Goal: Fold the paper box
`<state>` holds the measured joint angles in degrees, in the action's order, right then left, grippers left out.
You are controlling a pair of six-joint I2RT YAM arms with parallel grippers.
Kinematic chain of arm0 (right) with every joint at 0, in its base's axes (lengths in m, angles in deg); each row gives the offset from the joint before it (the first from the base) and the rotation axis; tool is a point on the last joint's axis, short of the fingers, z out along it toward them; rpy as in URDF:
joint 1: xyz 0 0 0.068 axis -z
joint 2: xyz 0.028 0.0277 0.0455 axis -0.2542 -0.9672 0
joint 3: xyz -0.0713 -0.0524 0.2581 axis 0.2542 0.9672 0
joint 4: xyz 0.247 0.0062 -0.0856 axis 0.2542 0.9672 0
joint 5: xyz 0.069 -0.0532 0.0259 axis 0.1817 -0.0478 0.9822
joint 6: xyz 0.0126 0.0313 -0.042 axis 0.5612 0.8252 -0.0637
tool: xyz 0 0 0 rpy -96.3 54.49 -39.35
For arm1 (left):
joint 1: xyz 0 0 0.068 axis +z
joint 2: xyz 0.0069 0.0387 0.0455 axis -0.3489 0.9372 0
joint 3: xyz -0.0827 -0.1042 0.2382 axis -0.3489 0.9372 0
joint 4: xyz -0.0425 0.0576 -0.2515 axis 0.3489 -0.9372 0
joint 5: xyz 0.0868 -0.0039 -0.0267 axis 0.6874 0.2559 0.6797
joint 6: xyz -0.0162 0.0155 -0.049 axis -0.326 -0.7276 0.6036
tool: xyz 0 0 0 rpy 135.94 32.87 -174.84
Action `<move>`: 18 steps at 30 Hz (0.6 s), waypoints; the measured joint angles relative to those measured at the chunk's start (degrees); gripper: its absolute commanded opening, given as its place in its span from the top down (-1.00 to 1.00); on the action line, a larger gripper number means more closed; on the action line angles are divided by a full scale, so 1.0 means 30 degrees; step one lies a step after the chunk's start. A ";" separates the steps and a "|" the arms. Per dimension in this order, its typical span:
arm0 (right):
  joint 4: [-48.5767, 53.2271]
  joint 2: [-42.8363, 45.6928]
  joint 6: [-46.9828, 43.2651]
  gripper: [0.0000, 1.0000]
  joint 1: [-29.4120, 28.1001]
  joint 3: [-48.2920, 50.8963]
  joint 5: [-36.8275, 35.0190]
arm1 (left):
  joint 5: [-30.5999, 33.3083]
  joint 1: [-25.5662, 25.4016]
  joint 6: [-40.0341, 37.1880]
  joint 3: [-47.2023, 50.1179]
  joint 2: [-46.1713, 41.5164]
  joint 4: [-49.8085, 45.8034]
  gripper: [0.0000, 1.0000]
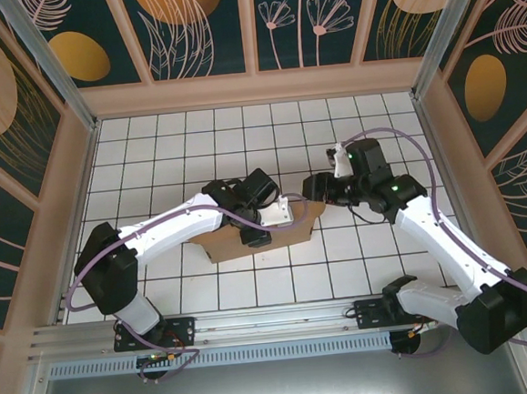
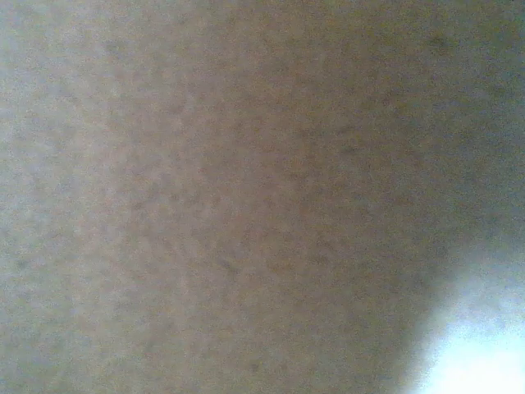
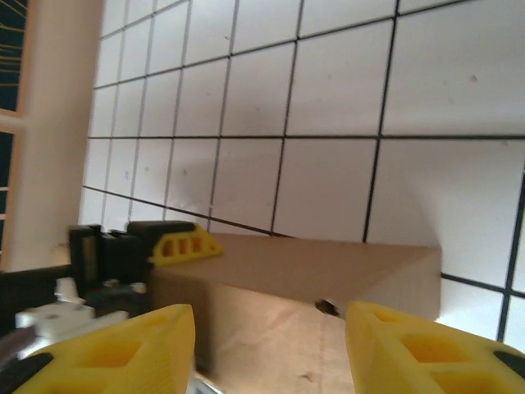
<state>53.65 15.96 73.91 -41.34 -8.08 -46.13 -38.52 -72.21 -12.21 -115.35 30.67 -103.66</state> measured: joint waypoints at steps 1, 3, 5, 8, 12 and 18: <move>0.0044 0.0000 0.0000 -0.04 -0.0073 0.0204 -0.0175 | 0.0000 0.0000 0.0000 0.0015 -0.0015 0.0015 -0.02; 0.0138 0.0000 0.0000 -0.04 -0.0175 0.0488 -0.0444 | 0.0007 0.0000 -0.0007 0.0022 -0.0029 0.0015 -0.02; 0.0124 0.0029 0.0000 -0.04 -0.0204 0.0721 -0.0546 | 0.0007 0.0000 0.0000 0.0036 -0.0029 0.0036 -0.01; -0.0066 0.0109 0.0007 -0.04 -0.0204 0.1093 -0.0568 | 0.0007 0.0000 0.0007 0.0036 -0.0036 0.0036 0.00; -0.0874 0.0102 0.0248 -0.04 -0.0350 0.1756 -0.0153 | 0.0007 0.0000 0.0007 0.0044 -0.0036 0.0044 0.00; -0.3067 0.0124 0.1683 0.03 -0.0641 0.3089 0.0867 | -0.0044 0.0000 0.0015 0.0007 0.0000 0.0036 0.03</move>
<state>44.45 16.33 78.96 -43.26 1.19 -43.53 -38.66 -72.21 -12.16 -115.33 30.67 -103.55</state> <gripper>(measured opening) 0.512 0.502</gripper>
